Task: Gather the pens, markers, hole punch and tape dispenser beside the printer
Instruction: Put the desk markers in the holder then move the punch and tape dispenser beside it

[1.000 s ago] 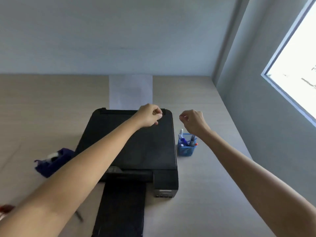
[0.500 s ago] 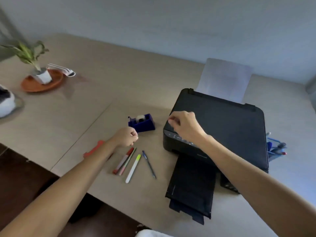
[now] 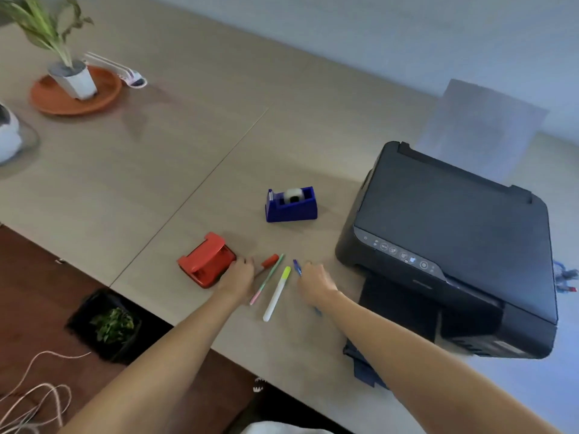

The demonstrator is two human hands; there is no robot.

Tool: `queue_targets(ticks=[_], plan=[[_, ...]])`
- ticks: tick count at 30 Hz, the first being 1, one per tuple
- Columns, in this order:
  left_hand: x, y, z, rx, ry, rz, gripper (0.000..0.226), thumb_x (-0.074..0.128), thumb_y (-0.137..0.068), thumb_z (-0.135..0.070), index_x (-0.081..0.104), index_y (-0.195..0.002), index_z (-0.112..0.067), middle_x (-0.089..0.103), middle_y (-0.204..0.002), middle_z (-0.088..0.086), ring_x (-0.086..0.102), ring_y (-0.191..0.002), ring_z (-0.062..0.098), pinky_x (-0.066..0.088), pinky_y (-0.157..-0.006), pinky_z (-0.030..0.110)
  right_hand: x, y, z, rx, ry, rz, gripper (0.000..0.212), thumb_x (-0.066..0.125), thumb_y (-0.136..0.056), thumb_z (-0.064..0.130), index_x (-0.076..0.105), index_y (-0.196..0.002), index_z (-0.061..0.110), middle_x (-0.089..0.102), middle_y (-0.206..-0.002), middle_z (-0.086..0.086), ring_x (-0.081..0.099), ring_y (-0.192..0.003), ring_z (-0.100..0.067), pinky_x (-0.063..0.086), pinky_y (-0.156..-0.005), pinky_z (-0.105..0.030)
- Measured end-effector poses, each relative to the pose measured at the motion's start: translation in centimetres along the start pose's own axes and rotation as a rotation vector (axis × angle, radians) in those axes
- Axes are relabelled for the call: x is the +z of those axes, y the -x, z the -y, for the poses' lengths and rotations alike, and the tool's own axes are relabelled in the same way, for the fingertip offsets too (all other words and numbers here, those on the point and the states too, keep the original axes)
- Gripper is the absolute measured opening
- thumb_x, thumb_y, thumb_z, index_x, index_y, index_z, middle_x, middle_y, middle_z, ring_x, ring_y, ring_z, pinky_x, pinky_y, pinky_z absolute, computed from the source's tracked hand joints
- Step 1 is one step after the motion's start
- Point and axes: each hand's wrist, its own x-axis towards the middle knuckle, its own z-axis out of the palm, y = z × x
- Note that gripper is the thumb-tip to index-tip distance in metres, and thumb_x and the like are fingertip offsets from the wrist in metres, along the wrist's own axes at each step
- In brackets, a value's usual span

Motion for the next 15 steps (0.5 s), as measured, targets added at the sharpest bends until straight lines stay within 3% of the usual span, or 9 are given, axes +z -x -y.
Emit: queue_targets(ticks=[4, 8, 11, 15], plan=[[0.6, -0.5, 0.4, -0.063, 0.181, -0.041, 0.027, 0.042, -0.093, -0.003, 0.045, -0.12, 0.0, 0.051, -0.129, 0.021, 0.055, -0.112, 0.037, 0.048, -0.092, 0.043, 1.8, -0.9, -0.6, 0.06, 0.006, -0.033, 0.028, 0.032, -0.097, 0.003, 0.044, -0.122, 0.001, 0.056, -0.125, -0.021, 0.057, -0.113, -0.038, 0.048, -0.088, -0.043], [1.2, -0.5, 0.0, 0.01, 0.272, -0.049, 0.03, 0.046, -0.094, -0.017, 0.049, -0.12, -0.002, 0.06, -0.115, 0.022, 0.063, -0.099, 0.038, 0.051, -0.078, 0.039, 1.9, -1.1, -2.0, 0.13, -0.008, -0.037, 0.029, 0.038, -0.096, 0.002, 0.04, -0.125, -0.001, 0.056, -0.127, -0.021, 0.058, -0.115, -0.035, 0.05, -0.09, -0.039], [2.3, -0.8, 0.0, 0.067, 0.227, -0.02, 0.038, 0.045, -0.095, -0.015, 0.049, -0.132, -0.007, 0.055, -0.121, 0.019, 0.057, -0.111, 0.035, 0.046, -0.086, 0.037, 1.6, -0.9, -2.5, 0.184, -0.013, -0.009, 0.036, 0.045, -0.094, 0.004, 0.04, -0.129, -0.004, 0.053, -0.128, -0.021, 0.058, -0.115, -0.031, 0.05, -0.092, -0.034], [2.5, -1.2, 0.2, 0.05, 0.148, -0.013, 0.042, 0.035, -0.097, -0.003, 0.045, -0.138, -0.009, 0.052, -0.123, 0.018, 0.055, -0.112, 0.032, 0.046, -0.093, 0.038, 1.7, -1.1, -1.9, 0.24, -0.187, 0.053, 0.033, 0.044, -0.094, 0.009, 0.054, -0.121, -0.006, 0.058, -0.125, -0.025, 0.056, -0.116, -0.037, 0.047, -0.093, -0.038]])
